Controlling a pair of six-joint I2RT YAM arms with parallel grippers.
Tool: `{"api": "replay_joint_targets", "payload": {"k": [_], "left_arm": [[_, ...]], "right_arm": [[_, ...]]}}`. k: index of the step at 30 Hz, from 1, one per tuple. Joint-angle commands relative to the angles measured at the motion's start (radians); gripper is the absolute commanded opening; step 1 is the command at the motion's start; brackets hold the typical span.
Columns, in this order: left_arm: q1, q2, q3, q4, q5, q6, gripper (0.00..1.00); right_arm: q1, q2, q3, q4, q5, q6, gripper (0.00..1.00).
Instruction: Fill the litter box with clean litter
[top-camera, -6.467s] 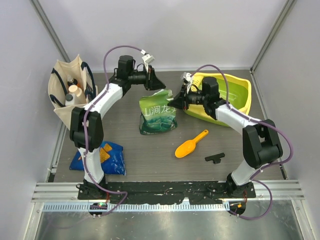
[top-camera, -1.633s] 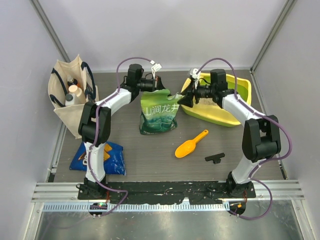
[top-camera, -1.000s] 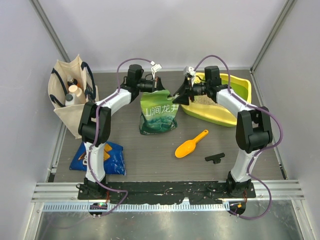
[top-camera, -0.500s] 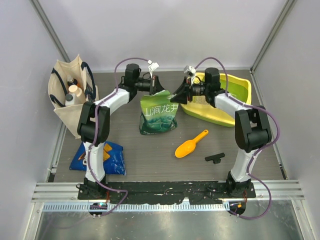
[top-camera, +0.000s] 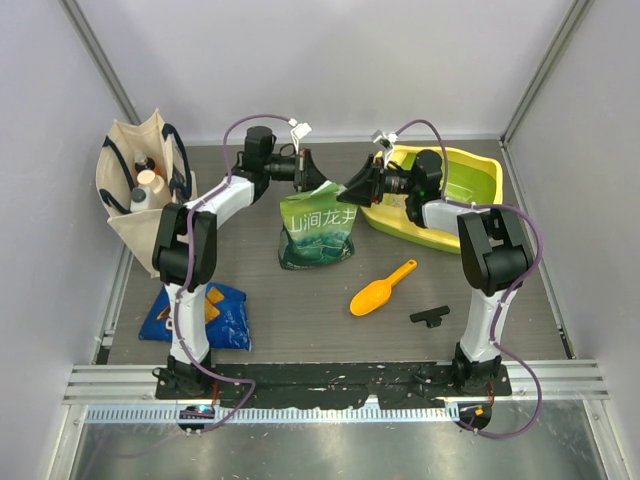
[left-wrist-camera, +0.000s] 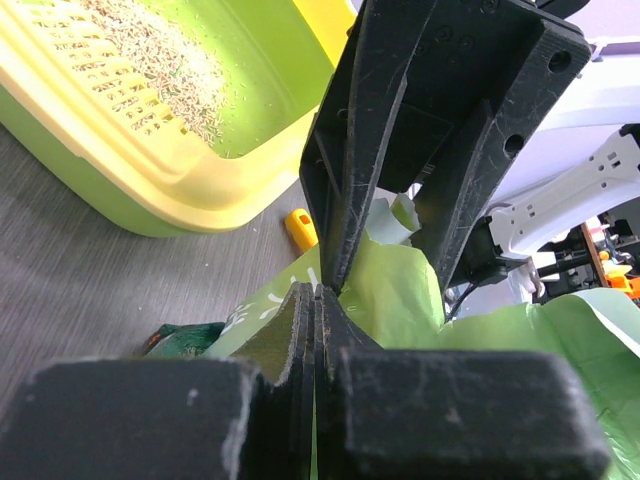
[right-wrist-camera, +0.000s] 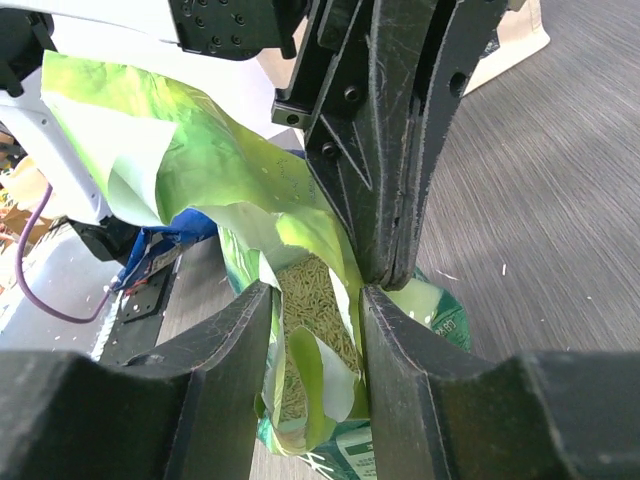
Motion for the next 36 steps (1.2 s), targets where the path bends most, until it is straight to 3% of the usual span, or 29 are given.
{"api": "replay_joint_targets", "payload": {"k": [1, 5, 6, 8, 9, 10, 16, 27, 31, 36], "left_arm": [[0.005, -0.026, 0.006, -0.006, -0.005, 0.028, 0.00], [0.006, -0.026, 0.017, -0.027, -0.011, 0.046, 0.00], [0.005, -0.024, 0.020, -0.036, -0.013, 0.054, 0.00], [0.006, -0.024, 0.025, -0.042, -0.013, 0.057, 0.00], [0.006, -0.024, 0.025, -0.044, -0.013, 0.060, 0.00], [0.008, -0.024, 0.025, -0.045, -0.013, 0.060, 0.00], [0.009, -0.026, 0.025, -0.047, -0.013, 0.062, 0.00], [0.018, -0.044, 0.015, -0.073, -0.014, 0.077, 0.00], [0.020, -0.052, 0.015, -0.084, -0.021, 0.088, 0.00], [0.021, -0.059, 0.012, -0.116, -0.021, 0.117, 0.00]], "right_arm": [[0.014, -0.010, -0.017, 0.143, -0.005, 0.063, 0.45], [0.016, -0.039, -0.027, -0.006, 0.028, -0.053, 0.46], [0.017, -0.054, -0.024, -0.173, 0.054, -0.210, 0.46], [0.029, -0.103, -0.013, -0.349, 0.081, -0.381, 0.46], [0.033, -0.109, -0.007, -0.471, 0.095, -0.443, 0.46], [0.033, -0.113, -0.008, -0.479, 0.095, -0.459, 0.46], [0.031, -0.100, -0.042, -0.273, 0.088, -0.290, 0.40], [0.036, -0.033, -0.083, 0.210, 0.068, 0.208, 0.40], [0.045, -0.034, -0.093, 0.221, 0.068, 0.213, 0.38], [0.046, -0.045, -0.105, 0.120, 0.081, 0.124, 0.38]]}}
